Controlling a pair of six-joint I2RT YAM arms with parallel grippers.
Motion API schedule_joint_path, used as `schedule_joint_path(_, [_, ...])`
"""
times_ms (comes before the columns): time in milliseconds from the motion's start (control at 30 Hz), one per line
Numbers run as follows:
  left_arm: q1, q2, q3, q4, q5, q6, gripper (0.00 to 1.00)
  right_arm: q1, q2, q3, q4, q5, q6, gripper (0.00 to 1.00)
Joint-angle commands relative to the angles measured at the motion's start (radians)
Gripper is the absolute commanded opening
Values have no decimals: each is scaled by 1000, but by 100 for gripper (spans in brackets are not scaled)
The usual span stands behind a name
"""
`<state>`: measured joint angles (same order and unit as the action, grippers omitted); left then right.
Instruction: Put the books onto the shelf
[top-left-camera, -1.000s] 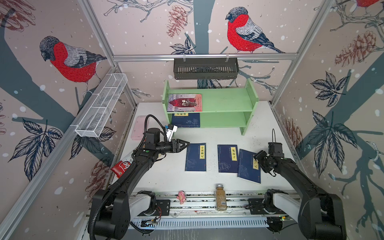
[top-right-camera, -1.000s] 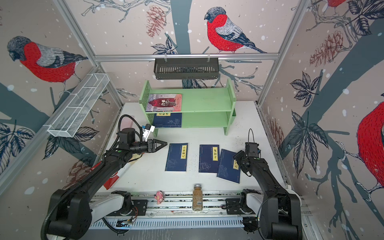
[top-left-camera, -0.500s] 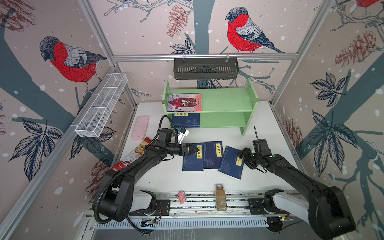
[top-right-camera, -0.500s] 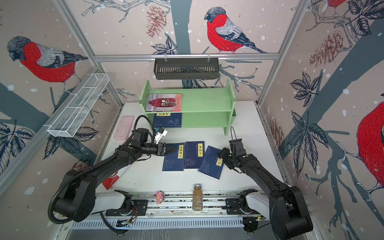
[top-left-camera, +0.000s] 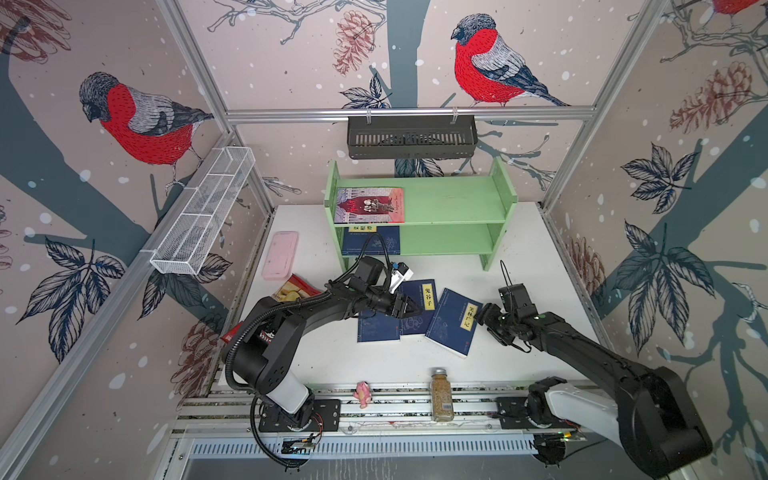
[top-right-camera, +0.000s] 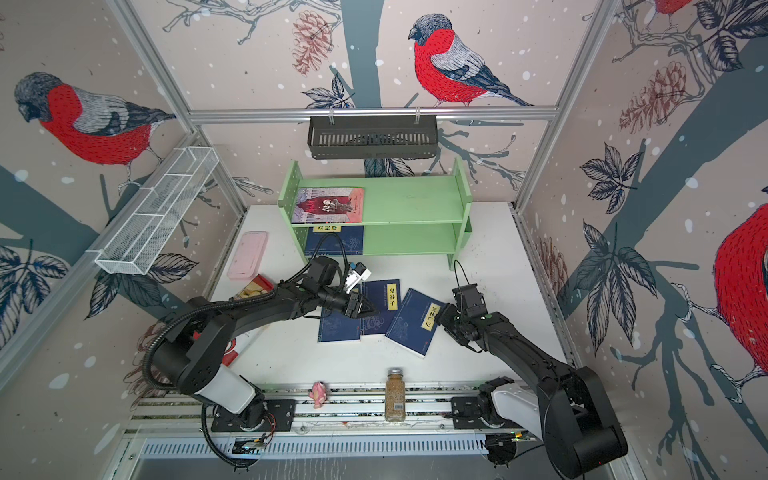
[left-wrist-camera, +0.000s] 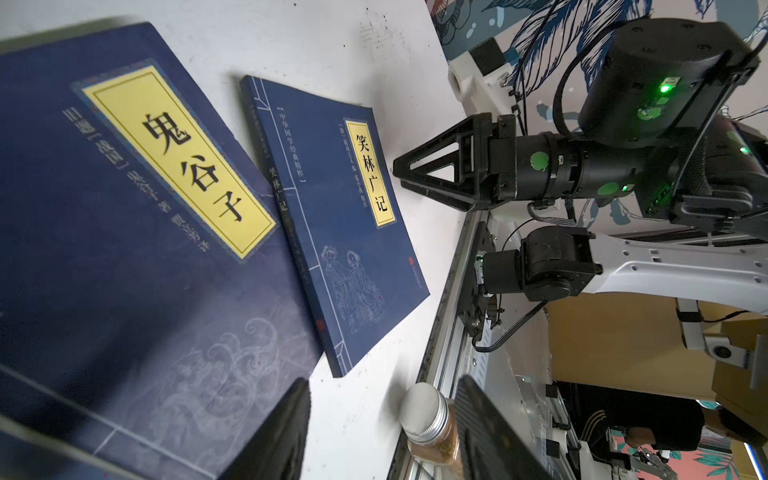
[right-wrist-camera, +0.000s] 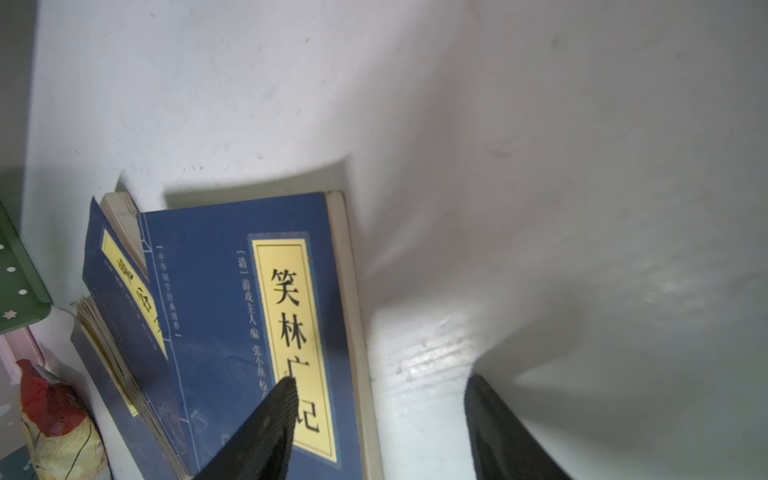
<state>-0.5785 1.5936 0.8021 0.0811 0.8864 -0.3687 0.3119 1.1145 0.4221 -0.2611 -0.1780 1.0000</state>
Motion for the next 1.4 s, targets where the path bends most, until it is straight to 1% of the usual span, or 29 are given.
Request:
schedule_joint_path(0, [-13, -12, -23, 131, -64, -12, 58, -6, 0, -11, 17, -32, -52, 65])
schedule_joint_path(67, [-29, -14, -35, 162, -85, -27, 58, -7, 13, -3, 21, -54, -79, 64])
schedule_joint_path(200, [-73, 29, -22, 141, -137, -37, 59, -5, 46, -12, 49, -106, -112, 62])
schedule_joint_path(400, [-96, 131, -11, 180, -139, -114, 58, 10, 73, -38, 110, -181, -138, 58])
schedule_joint_path(500, [-101, 158, -4, 179, -126, -144, 58, 21, 94, -39, 127, -212, -157, 57])
schedule_joint_path(633, [-104, 194, 27, 148, -115, -144, 58, 27, 134, -27, 132, -225, -184, 56])
schedule_joint_path(767, [-105, 282, 92, 77, -67, -150, 58, 29, 169, -29, 151, -226, -196, 55])
schedule_joint_path(967, [-113, 288, 92, 125, -33, -181, 58, 32, 176, -21, 160, -233, -204, 54])
schedule_joint_path(1067, [-121, 277, 91, 161, 6, -202, 54, 39, 170, -16, 169, -241, -204, 54])
schedule_joint_path(1133, [-124, 271, 84, 186, 23, -218, 50, 45, 162, -16, 179, -241, -201, 54])
schedule_joint_path(1233, [-129, 263, 70, 226, 38, -243, 39, 56, 146, -17, 200, -248, -195, 54])
schedule_joint_path(1267, [-129, 260, 66, 235, 37, -251, 33, 59, 143, -17, 207, -250, -195, 54])
schedule_joint_path(1300, [-129, 258, 65, 241, 38, -254, 29, 62, 143, -16, 210, -250, -195, 54])
schedule_joint_path(1367, [-129, 259, 68, 242, 38, -259, 28, 62, 143, -13, 216, -250, -196, 54])
